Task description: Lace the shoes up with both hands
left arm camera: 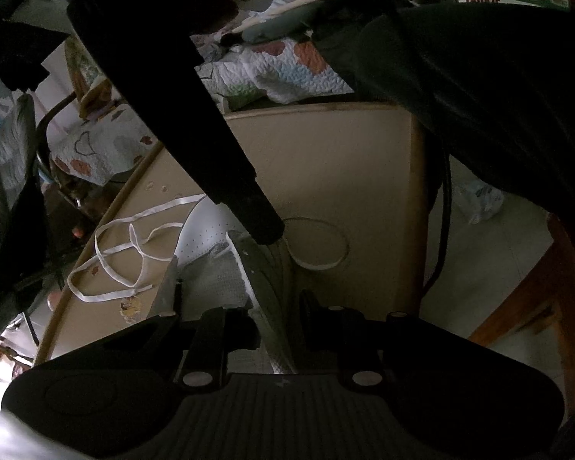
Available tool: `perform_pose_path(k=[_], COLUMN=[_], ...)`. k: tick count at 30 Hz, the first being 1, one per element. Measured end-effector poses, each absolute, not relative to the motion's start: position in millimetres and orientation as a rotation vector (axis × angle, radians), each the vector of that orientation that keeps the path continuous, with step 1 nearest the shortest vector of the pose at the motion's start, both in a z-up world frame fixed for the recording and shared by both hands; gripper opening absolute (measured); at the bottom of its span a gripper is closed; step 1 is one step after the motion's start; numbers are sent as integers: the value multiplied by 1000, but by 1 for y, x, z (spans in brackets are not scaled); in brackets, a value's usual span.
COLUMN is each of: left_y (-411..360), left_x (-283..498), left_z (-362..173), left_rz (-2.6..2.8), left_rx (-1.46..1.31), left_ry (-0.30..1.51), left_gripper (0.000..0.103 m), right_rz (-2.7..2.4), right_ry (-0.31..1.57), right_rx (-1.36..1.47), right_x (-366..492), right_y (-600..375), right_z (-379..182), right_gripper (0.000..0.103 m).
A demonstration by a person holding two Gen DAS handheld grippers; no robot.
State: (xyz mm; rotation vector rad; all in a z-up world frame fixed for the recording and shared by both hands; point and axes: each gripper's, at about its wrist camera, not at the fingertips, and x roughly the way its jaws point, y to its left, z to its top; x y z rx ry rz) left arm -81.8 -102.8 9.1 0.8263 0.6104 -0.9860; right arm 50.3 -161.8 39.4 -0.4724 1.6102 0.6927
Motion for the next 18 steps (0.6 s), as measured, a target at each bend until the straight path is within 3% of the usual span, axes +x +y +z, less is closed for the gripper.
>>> perform_pose_path(k=[8,18], left_y=[-101,-96], left_x=[-82,-67], left_z=[7,17], left_rz=[-1004,-1020], left_rx=[846,774], left_ry=[589,674], left_gripper=[24,24], right_rz=[686,720], right_ry=[1606,1498], right_rx=[-435,-289], right_x=[49,40], right_y=[-165,-200], right_z=[40,78], right_gripper=[5,17])
